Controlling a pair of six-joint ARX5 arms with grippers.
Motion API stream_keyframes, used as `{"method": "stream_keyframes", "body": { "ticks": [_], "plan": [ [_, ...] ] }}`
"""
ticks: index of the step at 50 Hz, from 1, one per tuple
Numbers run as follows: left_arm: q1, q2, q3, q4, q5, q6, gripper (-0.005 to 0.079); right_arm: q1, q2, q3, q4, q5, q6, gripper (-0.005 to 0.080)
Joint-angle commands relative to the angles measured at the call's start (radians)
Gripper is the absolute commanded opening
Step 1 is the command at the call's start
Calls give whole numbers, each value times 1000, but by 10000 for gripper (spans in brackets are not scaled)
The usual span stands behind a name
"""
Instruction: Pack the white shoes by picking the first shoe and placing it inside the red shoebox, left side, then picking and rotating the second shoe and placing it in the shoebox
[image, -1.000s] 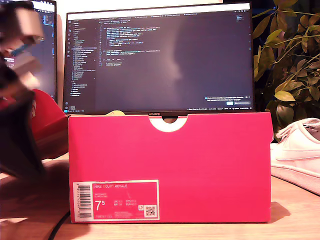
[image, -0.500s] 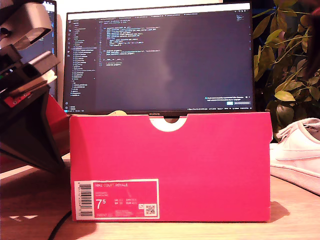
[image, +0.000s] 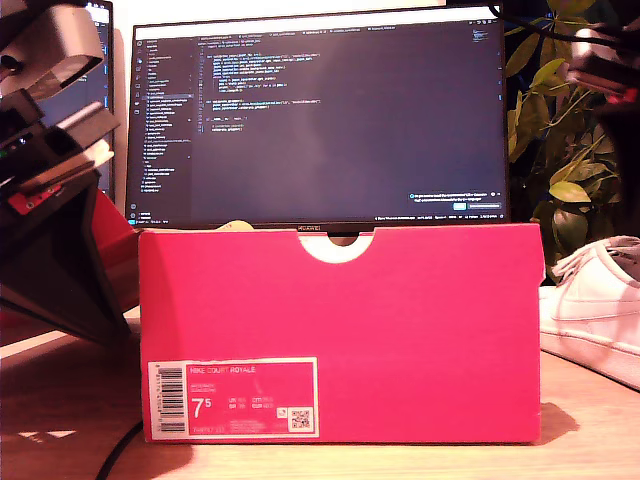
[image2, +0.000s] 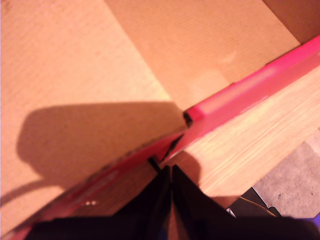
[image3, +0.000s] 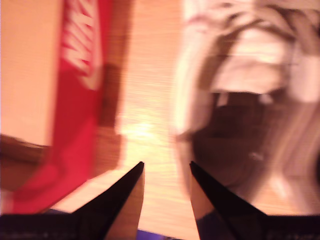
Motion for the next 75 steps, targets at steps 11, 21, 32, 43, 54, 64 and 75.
{"method": "stream_keyframes", "body": {
  "ticks": [11, 21, 32, 43, 54, 64, 75],
  "plan": [
    [-3, 5, 3, 14, -4, 10, -19, 4, 20, -16, 17, 16, -22, 262],
    [-3, 5, 3, 14, -5, 10, -19, 5, 109, -16, 44, 16, -29, 272],
    [-3, 5, 3, 14, -5, 10, -19, 5, 183, -16, 83, 16, -33, 274],
    [-3, 5, 3, 14, -5, 10, -19, 5, 252, -16, 96, 16, -45, 266],
    [-3, 5, 3, 14, -5, 10, -19, 5, 281, -16, 114, 16, -48, 192],
    [-3, 5, 3, 14, -5, 10, -19, 5, 281, -16, 134, 16, -47, 137],
    [-3, 5, 3, 14, -5, 10, -19, 5, 281, -16, 134, 16, -47, -20]
  ]
}}
